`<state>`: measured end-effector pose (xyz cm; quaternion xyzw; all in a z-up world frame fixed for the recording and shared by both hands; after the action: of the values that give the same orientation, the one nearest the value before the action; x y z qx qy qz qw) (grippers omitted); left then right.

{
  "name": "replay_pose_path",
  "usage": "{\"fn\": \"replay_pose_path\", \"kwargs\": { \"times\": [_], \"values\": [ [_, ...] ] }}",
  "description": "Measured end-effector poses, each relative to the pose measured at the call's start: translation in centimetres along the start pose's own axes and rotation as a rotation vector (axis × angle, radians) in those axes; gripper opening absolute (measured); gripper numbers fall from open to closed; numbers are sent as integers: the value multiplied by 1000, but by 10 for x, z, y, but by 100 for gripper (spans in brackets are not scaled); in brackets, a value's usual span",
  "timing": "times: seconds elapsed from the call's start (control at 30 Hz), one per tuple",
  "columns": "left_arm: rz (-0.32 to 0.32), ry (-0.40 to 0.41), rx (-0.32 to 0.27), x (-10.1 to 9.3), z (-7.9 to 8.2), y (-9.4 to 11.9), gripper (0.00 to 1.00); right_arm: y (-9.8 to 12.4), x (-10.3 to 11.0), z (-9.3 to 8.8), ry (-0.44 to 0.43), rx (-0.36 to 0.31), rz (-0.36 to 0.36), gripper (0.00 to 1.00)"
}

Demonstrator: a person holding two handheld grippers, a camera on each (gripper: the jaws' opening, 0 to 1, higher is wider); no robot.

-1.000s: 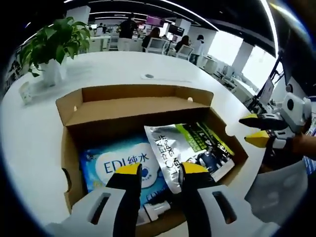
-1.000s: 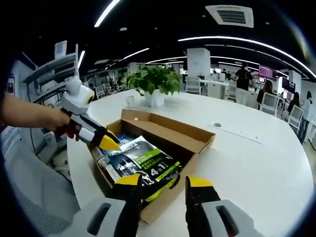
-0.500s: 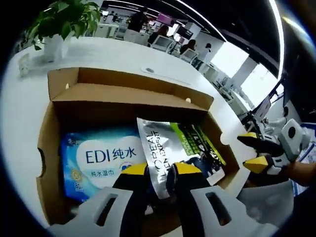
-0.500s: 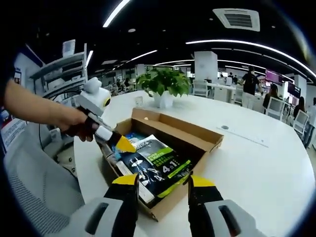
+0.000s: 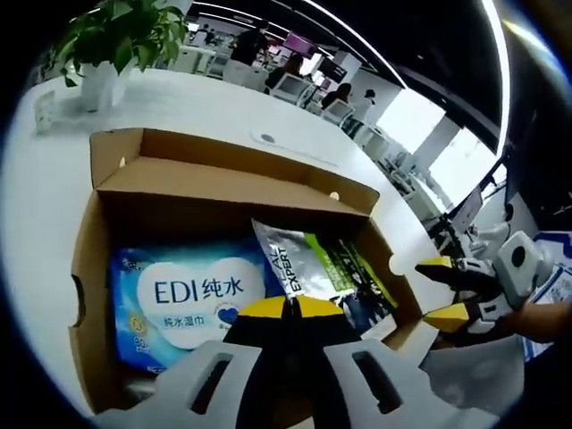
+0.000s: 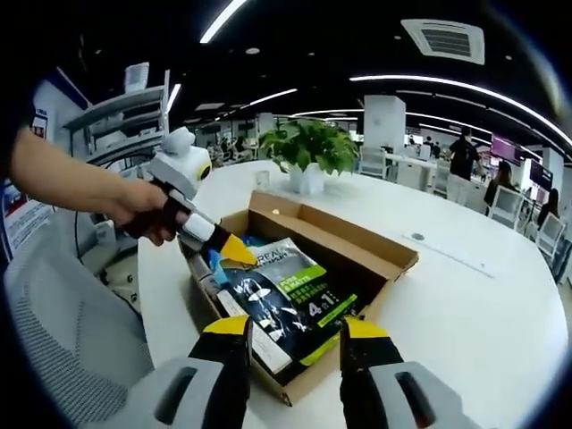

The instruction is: Operate the shoe box by opening the lid, removing the specified soft item, and placing it in the target area until the item is outside and the box remains undamaged.

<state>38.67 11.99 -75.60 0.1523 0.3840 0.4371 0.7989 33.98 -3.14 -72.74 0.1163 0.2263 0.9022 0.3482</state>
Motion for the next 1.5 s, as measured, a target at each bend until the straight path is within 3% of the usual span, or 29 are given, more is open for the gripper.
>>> {"fn": "replay_pose_path", "kwargs": {
  "times": [0.63, 1.0, 1.27, 1.5],
  "values": [
    [-14, -37, -30, -39, 21, 19, 0, -25, 12, 2, 4, 26, 26, 35],
    [5, -134, -8, -54, 32, 19, 0, -41, 13, 1, -13, 40, 7, 31],
    [4, -185, -2, -66, 39, 20, 0, -46, 13, 0, -4, 54, -27, 26],
    [8, -238, -12, -70, 44, 22, 0, -39, 15, 5, 11, 30, -27, 14]
  ]
}}
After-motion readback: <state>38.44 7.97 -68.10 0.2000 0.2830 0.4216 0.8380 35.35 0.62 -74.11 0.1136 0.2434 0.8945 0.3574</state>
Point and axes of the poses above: the point that each gripper's makers call its tool centre point, and the gripper's own axes: y roughly backward along the fingers, x roughly to its left, z roughly out of its top, the point moved 3 cm from there along y, roughly backward along the fingers, and after that the axes turned 3 degrees about -y, right-handed, at the moved point
